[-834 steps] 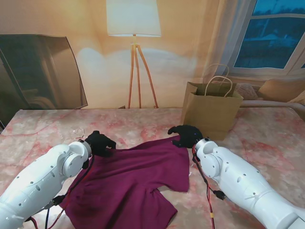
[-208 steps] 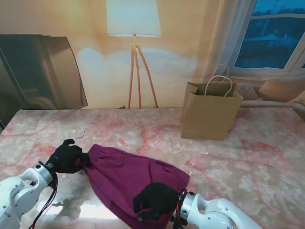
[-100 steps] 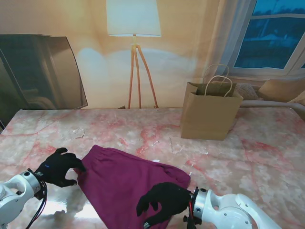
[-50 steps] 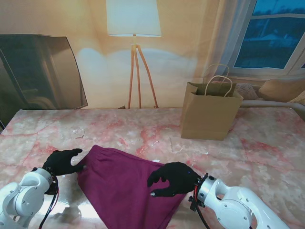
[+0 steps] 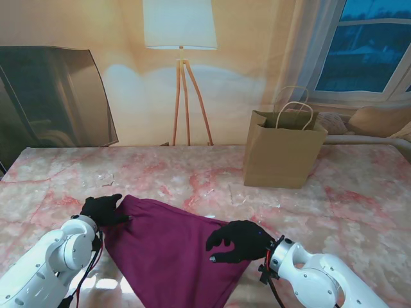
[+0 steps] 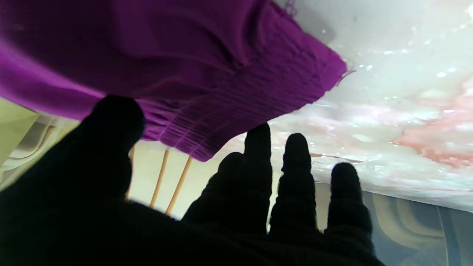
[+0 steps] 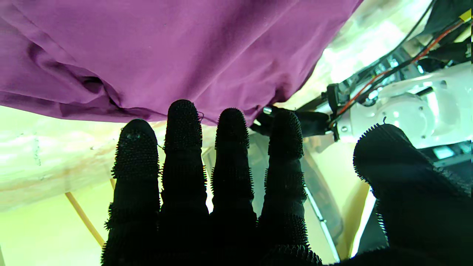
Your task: Fold the socks and the shorts into the kraft paper bag
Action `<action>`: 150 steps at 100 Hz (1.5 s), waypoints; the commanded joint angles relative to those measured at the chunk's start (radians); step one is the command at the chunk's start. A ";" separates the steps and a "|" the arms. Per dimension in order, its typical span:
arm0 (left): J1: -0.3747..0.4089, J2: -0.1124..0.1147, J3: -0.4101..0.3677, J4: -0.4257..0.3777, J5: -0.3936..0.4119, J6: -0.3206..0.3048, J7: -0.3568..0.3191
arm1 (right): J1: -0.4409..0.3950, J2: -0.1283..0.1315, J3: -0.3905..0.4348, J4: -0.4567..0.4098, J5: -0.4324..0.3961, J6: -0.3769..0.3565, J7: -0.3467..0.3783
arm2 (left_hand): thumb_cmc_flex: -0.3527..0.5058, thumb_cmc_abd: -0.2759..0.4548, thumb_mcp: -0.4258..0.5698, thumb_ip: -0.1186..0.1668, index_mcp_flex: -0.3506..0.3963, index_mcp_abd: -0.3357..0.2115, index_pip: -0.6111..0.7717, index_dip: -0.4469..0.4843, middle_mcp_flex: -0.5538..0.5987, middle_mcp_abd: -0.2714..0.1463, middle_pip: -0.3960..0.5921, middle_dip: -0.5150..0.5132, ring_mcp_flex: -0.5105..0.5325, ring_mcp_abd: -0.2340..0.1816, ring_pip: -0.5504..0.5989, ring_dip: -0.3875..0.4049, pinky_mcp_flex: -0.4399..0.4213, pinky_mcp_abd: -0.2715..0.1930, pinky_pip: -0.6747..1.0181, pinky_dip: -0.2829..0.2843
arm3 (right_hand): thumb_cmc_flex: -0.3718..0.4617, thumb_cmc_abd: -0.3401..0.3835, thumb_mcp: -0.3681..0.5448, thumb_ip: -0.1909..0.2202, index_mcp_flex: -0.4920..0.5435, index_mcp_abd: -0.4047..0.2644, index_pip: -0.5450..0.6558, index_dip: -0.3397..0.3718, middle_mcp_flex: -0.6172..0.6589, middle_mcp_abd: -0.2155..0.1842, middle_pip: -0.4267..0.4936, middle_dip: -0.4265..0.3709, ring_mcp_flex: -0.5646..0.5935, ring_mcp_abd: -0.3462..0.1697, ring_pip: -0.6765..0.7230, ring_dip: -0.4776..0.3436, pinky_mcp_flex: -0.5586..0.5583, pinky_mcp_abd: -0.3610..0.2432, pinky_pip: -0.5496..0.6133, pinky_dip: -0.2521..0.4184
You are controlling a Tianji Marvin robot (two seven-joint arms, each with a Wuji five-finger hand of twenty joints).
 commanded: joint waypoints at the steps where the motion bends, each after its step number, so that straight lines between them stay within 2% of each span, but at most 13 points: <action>1: -0.006 -0.006 0.007 0.004 -0.013 0.018 -0.029 | -0.006 -0.003 0.000 0.017 -0.014 -0.001 -0.007 | -0.030 -0.006 -0.060 0.033 0.043 0.014 0.009 0.027 -0.084 -0.020 0.025 0.095 -0.070 0.026 0.041 0.079 -0.027 -0.002 -0.052 -0.030 | -0.041 -0.001 0.022 0.019 -0.001 -0.024 0.001 0.013 -0.011 -0.031 0.004 0.009 -0.025 -0.017 -0.024 -0.018 -0.024 -0.001 -0.027 0.029; 18: -0.028 -0.005 0.049 0.029 -0.004 0.054 -0.037 | 0.008 -0.002 -0.009 0.049 -0.022 0.001 -0.013 | -0.016 0.000 -0.096 0.048 0.134 -0.072 0.103 0.123 -0.159 0.008 -0.080 0.059 -0.127 0.030 -0.020 0.064 -0.031 -0.010 -0.098 -0.020 | -0.040 -0.001 0.025 0.019 -0.001 -0.027 0.002 0.014 -0.018 -0.032 0.001 0.010 -0.036 -0.017 -0.032 -0.022 -0.036 -0.003 -0.044 0.029; 28: -0.042 -0.004 0.072 0.048 -0.006 0.052 -0.038 | 0.015 -0.002 -0.018 0.061 -0.018 0.002 -0.010 | -0.008 0.014 -0.097 0.055 0.193 -0.090 0.192 0.217 -0.261 0.028 -0.267 -0.204 -0.198 0.014 -0.124 -0.080 -0.034 -0.042 -0.242 -0.031 | -0.043 0.004 0.028 0.019 0.000 -0.025 0.002 0.014 -0.018 -0.032 -0.009 0.004 -0.037 -0.022 -0.046 -0.032 -0.037 -0.003 -0.050 0.032; 49: -0.063 -0.004 0.113 0.075 -0.011 0.049 -0.035 | 0.023 -0.001 -0.028 0.076 -0.008 0.001 -0.006 | 0.033 -0.056 0.057 0.045 0.149 -0.243 0.688 0.579 -0.211 0.041 -0.326 -0.307 -0.157 0.010 -0.149 -0.140 -0.030 -0.041 -0.225 0.051 | -0.044 0.008 0.030 0.020 0.001 -0.024 0.001 0.013 -0.003 -0.032 -0.019 -0.008 -0.022 -0.029 -0.070 -0.058 -0.039 -0.004 -0.068 0.027; 58: -0.065 -0.008 0.123 0.090 -0.007 0.036 -0.001 | 0.025 -0.002 -0.028 0.083 -0.007 0.004 -0.008 | 0.177 -0.155 0.063 -0.040 0.218 -0.415 0.944 0.702 -0.053 0.053 -0.318 -0.354 -0.037 0.019 -0.125 -0.165 -0.010 -0.014 -0.095 0.059 | -0.045 0.010 0.033 0.020 -0.003 -0.026 -0.001 0.012 -0.002 -0.032 -0.019 -0.010 -0.019 -0.030 -0.070 -0.061 -0.040 -0.002 -0.072 0.026; 67: -0.063 -0.011 0.123 0.096 -0.017 0.016 0.020 | 0.025 -0.002 -0.026 0.087 -0.007 0.004 -0.009 | 0.240 -0.186 0.075 -0.041 0.273 -0.546 1.074 0.768 0.080 0.033 -0.316 -0.408 0.103 0.009 -0.118 -0.216 0.036 -0.002 0.043 0.046 | -0.045 0.011 0.037 0.020 0.001 -0.026 0.001 0.012 0.003 -0.032 -0.016 -0.009 -0.016 -0.029 -0.068 -0.062 -0.040 -0.001 -0.071 0.025; 83: -0.052 -0.027 0.106 0.104 -0.085 -0.018 0.064 | 0.024 -0.002 -0.027 0.094 -0.013 0.005 -0.010 | 0.243 -0.208 0.208 -0.046 0.339 -0.607 1.165 0.901 0.318 -0.030 -0.263 -0.452 0.353 -0.036 -0.056 -0.258 0.153 -0.008 0.254 0.047 | -0.046 0.015 0.043 0.021 0.005 -0.026 0.004 0.012 0.005 -0.030 -0.013 -0.008 -0.016 -0.029 -0.068 -0.063 -0.042 -0.001 -0.072 0.024; 107: -0.034 -0.048 0.071 0.094 -0.174 -0.039 0.112 | 0.048 0.001 -0.040 0.133 -0.016 -0.007 -0.008 | 0.323 -0.259 0.194 -0.051 0.404 -0.599 1.218 0.986 0.811 -0.139 -0.208 -0.185 0.760 -0.075 0.236 -0.192 0.415 -0.028 0.566 0.069 | -0.037 0.007 0.066 0.020 0.011 -0.026 0.008 0.013 0.005 -0.032 -0.016 -0.012 -0.014 -0.050 -0.112 -0.105 -0.051 -0.021 -0.116 -0.007; 116: -0.027 -0.052 0.056 0.082 -0.182 -0.038 0.124 | 0.068 0.007 -0.050 0.154 -0.013 -0.036 0.014 | 0.302 -0.236 0.214 -0.050 0.389 -0.596 1.207 0.985 0.843 -0.129 -0.148 -0.217 0.859 -0.064 0.318 -0.203 0.551 -0.030 0.701 0.046 | 0.006 0.012 0.124 0.018 0.029 -0.033 0.021 0.009 0.019 -0.038 -0.043 -0.036 -0.005 -0.068 -0.161 -0.168 -0.062 -0.038 -0.168 -0.049; 129: -0.017 -0.055 0.034 0.061 -0.172 -0.032 0.148 | 0.104 0.019 -0.073 0.183 -0.006 -0.068 0.068 | 0.309 -0.226 0.213 -0.044 0.311 -0.567 1.133 0.943 0.832 -0.140 -0.138 -0.209 0.910 -0.068 0.329 -0.206 0.627 -0.061 0.746 0.037 | 0.140 -0.067 0.348 -0.049 0.011 -0.062 0.217 -0.157 0.063 -0.039 -0.044 -0.061 0.023 -0.076 -0.167 -0.211 -0.045 -0.069 -0.186 -0.102; 140: -0.010 -0.057 0.017 0.047 -0.156 -0.031 0.170 | 0.143 0.026 -0.110 0.220 0.004 -0.084 0.097 | 0.323 -0.242 0.196 -0.047 0.197 -0.510 1.008 0.746 0.840 -0.168 -0.192 -0.193 0.928 -0.082 0.303 -0.220 0.654 -0.092 0.767 -0.008 | 0.182 -0.086 0.395 -0.063 0.027 -0.069 0.246 -0.159 0.077 -0.044 -0.049 -0.067 0.029 -0.080 -0.173 -0.221 -0.037 -0.082 -0.190 -0.113; 146: -0.006 -0.054 0.006 0.036 -0.149 -0.036 0.161 | 0.164 0.028 -0.131 0.240 -0.002 -0.086 0.098 | 0.332 -0.240 0.170 -0.045 0.221 -0.277 0.677 0.392 0.847 -0.203 -0.233 -0.174 0.931 -0.093 0.283 -0.229 0.660 -0.105 0.766 -0.024 | 0.182 -0.084 0.401 -0.067 0.026 -0.070 0.250 -0.159 0.076 -0.045 -0.052 -0.070 0.026 -0.082 -0.176 -0.224 -0.038 -0.088 -0.193 -0.117; 150: -0.002 -0.050 -0.002 0.024 -0.149 -0.038 0.139 | 0.179 0.028 -0.145 0.254 -0.009 -0.087 0.095 | 0.340 -0.220 0.143 -0.034 0.268 -0.219 0.593 0.272 0.842 -0.214 -0.260 -0.144 0.924 -0.100 0.265 -0.232 0.653 -0.116 0.755 -0.032 | 0.178 -0.083 0.407 -0.068 0.028 -0.070 0.250 -0.161 0.079 -0.047 -0.055 -0.072 0.026 -0.084 -0.177 -0.227 -0.036 -0.090 -0.194 -0.121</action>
